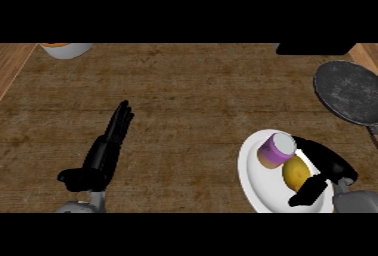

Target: Pick the lemon from the plate and place it in the pan

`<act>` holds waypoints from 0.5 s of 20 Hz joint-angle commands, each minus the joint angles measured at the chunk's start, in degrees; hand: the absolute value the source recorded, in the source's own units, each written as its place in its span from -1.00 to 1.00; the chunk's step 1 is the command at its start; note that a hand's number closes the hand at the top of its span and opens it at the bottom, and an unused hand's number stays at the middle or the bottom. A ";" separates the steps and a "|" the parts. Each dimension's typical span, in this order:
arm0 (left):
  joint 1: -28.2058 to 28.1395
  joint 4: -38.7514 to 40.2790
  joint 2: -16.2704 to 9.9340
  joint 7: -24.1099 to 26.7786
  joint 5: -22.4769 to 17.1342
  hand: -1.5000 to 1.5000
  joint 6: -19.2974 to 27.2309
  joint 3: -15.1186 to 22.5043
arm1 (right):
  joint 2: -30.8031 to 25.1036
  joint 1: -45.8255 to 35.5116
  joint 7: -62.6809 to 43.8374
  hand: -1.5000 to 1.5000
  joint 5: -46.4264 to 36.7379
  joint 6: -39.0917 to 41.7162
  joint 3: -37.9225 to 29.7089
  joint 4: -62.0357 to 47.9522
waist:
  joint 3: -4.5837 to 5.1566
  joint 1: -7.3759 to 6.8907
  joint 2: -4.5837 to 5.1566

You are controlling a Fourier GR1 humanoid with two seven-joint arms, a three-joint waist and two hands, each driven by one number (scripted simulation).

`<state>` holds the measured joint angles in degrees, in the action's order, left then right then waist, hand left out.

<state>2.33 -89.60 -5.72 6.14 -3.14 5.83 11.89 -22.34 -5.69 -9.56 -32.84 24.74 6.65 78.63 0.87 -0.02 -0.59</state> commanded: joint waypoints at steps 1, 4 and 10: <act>2.45 1.07 1.80 -1.92 1.24 0.00 1.70 0.01 | -0.10 0.07 4.00 1.00 -3.84 0.30 3.93 -2.78 | -0.89 -0.09 0.64; 0.32 2.31 0.98 2.40 0.84 0.00 -0.25 -0.87 | 0.15 0.27 5.57 1.00 -6.38 -1.99 4.21 -4.32 | -0.88 -0.15 0.65; 0.09 5.03 1.17 4.54 0.70 0.00 -1.82 -1.42 | 0.80 0.25 9.36 1.00 -8.94 -8.12 2.37 -5.64 | -0.87 0.05 0.66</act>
<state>1.52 -88.40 -5.29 8.18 -2.87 4.53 10.95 -23.27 -5.97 -1.36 -39.51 19.35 8.07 75.82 1.25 -0.07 -0.99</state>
